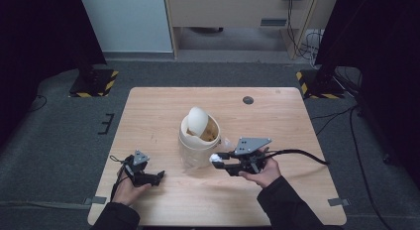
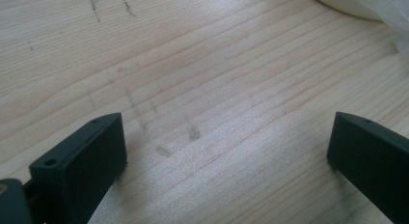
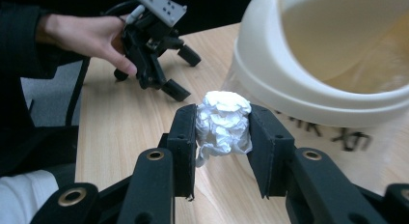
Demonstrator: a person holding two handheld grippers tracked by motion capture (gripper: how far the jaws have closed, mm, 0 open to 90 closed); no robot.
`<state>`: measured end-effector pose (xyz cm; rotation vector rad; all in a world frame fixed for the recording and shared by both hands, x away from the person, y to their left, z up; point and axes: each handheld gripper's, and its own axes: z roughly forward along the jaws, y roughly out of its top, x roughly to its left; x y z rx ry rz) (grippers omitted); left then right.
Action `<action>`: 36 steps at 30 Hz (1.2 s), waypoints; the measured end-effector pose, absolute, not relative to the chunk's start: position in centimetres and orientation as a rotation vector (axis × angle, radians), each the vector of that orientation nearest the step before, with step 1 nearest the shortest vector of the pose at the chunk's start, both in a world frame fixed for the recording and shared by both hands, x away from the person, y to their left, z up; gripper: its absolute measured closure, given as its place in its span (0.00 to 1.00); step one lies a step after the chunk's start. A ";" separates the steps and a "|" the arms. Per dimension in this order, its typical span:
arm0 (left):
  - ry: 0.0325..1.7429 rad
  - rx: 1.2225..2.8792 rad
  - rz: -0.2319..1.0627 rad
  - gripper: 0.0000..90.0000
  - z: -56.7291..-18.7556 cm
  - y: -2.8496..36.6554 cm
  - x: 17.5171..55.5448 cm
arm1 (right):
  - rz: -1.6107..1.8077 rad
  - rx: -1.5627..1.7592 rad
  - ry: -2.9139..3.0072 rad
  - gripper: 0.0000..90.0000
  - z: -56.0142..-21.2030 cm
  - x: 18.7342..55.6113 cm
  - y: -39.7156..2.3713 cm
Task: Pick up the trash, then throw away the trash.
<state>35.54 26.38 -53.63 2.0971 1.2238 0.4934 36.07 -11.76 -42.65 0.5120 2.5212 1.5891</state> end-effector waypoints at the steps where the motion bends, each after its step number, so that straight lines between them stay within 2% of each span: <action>1: 1.224 2.097 0.494 0.00 -53.6 26.4 35.5 | 1.595 0.518 2.513 0.72 -42.5 36.1 -12.1; 16: 1.224 2.097 0.493 0.00 -53.6 26.4 35.5 | 1.725 0.605 2.311 0.72 -39.3 37.5 -15.8; 36: 1.223 2.097 0.494 0.00 -53.6 26.4 35.5 | 1.825 0.664 2.164 0.72 -37.2 39.9 -15.9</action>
